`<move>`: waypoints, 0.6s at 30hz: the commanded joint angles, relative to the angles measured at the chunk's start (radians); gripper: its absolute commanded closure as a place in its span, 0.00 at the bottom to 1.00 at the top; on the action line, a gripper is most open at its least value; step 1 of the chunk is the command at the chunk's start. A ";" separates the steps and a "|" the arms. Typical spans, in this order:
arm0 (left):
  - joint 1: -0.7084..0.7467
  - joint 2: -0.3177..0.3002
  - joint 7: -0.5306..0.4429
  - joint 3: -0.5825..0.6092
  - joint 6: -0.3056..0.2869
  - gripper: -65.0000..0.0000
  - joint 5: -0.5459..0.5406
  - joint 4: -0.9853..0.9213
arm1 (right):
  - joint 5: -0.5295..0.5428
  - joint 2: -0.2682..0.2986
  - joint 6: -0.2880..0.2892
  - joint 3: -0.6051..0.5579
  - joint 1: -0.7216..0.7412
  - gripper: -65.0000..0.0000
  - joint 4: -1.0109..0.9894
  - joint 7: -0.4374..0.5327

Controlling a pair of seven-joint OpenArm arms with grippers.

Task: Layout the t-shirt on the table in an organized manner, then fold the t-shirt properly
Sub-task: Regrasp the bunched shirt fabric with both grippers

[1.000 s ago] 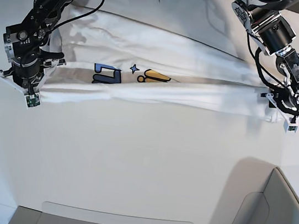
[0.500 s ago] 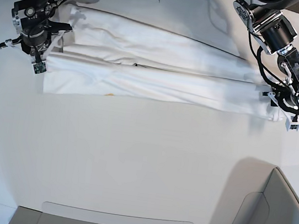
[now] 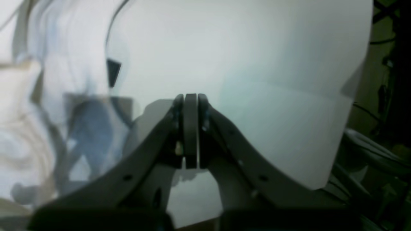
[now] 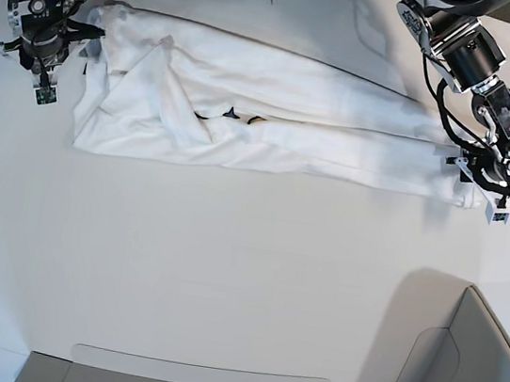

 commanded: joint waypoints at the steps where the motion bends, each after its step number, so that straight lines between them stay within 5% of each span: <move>1: -0.014 -0.013 0.001 0.002 0.002 0.54 0.012 0.011 | 0.003 0.015 0.011 -0.032 -0.015 1.00 0.015 0.010; 12: -0.013 -0.010 0.001 0.002 0.002 0.54 0.012 0.009 | 0.008 0.006 0.011 -0.150 -0.006 1.00 0.018 0.009; 18: 0.006 0.001 0.001 0.002 0.002 0.54 0.012 0.009 | 0.003 -0.068 0.011 -0.144 0.049 0.81 0.018 0.006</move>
